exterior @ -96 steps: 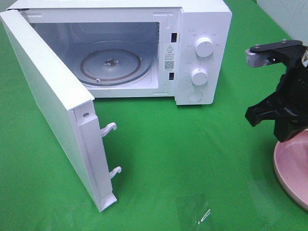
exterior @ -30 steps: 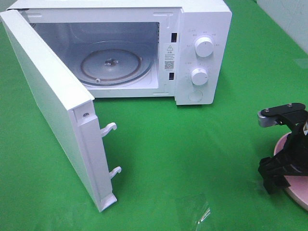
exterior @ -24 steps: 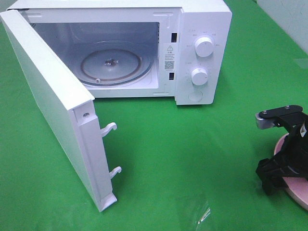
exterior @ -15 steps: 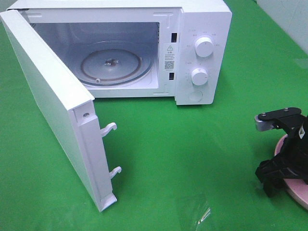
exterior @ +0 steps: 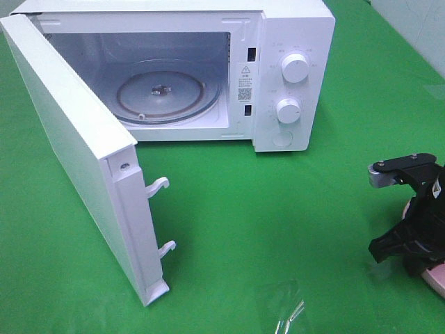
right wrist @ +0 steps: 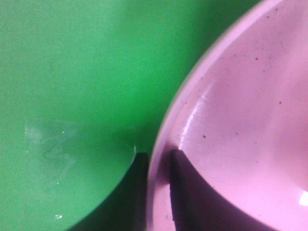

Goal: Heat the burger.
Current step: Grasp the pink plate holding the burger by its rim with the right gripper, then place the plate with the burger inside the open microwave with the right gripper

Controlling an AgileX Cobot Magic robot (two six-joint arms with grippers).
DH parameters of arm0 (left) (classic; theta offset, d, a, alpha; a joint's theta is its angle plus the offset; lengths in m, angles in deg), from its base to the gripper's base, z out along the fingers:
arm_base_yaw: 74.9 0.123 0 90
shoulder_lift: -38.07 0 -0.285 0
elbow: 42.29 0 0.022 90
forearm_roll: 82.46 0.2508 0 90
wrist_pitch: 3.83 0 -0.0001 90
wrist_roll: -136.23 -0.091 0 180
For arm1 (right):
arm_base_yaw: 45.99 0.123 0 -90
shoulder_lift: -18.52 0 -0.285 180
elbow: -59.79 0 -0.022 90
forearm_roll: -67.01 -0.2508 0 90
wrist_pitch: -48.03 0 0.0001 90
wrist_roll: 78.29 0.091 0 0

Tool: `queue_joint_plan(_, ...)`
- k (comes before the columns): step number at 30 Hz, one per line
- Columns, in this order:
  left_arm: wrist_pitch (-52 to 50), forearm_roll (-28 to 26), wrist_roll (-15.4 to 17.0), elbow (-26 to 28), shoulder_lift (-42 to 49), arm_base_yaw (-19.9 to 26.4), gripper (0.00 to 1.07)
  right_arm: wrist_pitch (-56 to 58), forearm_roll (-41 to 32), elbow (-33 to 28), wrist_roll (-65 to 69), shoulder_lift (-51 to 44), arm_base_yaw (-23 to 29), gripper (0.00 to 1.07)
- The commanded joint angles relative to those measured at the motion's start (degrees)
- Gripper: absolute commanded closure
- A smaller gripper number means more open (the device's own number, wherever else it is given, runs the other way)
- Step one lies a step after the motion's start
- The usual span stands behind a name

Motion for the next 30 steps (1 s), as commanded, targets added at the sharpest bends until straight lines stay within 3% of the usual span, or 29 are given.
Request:
queue_joint_plan(1, -0.06, -0.29, 0.00, -0.11, 0.06, 0.00, 0.07, 0.63, 1.03, -0.40, -0.97, 0.86, -0.34, 1.07)
queue_joint_plan(20, -0.06, -0.29, 0.00, -0.11, 0.06, 0.00, 0.07, 4.01, 3.09, -0.40, 3.21, -2.46, -0.34, 1.07)
queue_joint_plan(30, -0.06, -0.29, 0.00, -0.11, 0.06, 0.00, 0.07, 6.82, 8.25, -0.40, 8.65, -2.98, 5.16, 1.07)
